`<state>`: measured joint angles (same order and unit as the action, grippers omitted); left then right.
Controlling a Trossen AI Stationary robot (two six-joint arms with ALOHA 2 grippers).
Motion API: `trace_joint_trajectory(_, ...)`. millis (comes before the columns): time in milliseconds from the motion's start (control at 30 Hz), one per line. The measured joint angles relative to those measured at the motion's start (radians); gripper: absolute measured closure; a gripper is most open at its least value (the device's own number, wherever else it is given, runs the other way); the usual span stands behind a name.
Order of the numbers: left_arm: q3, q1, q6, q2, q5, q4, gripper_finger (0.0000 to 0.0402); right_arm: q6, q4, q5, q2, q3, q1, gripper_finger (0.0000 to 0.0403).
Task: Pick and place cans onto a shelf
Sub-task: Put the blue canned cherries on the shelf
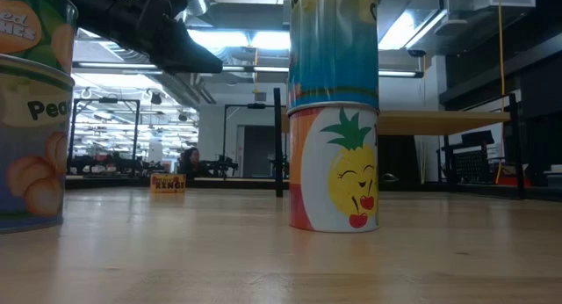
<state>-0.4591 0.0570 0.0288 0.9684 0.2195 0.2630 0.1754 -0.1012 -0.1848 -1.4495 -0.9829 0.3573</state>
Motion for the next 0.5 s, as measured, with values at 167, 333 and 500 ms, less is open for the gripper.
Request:
trace_joint_trajectory(167,0.0,0.0,0.0,0.0,0.0,0.0,0.0288,0.066,0.056,0.018,-0.026,0.0,0.0,0.0122)
trace_joint_trajectory(333,0.0,0.0,0.0,0.0,0.0,0.0,0.0288,0.107,0.102,0.024,-0.036,0.0,0.0,0.0122)
trace_joint_trajectory(500,0.0,0.0,0.0,0.0,0.0,0.0,0.0288,0.125,0.142,0.057,-0.036,0.0,0.0,0.0122)
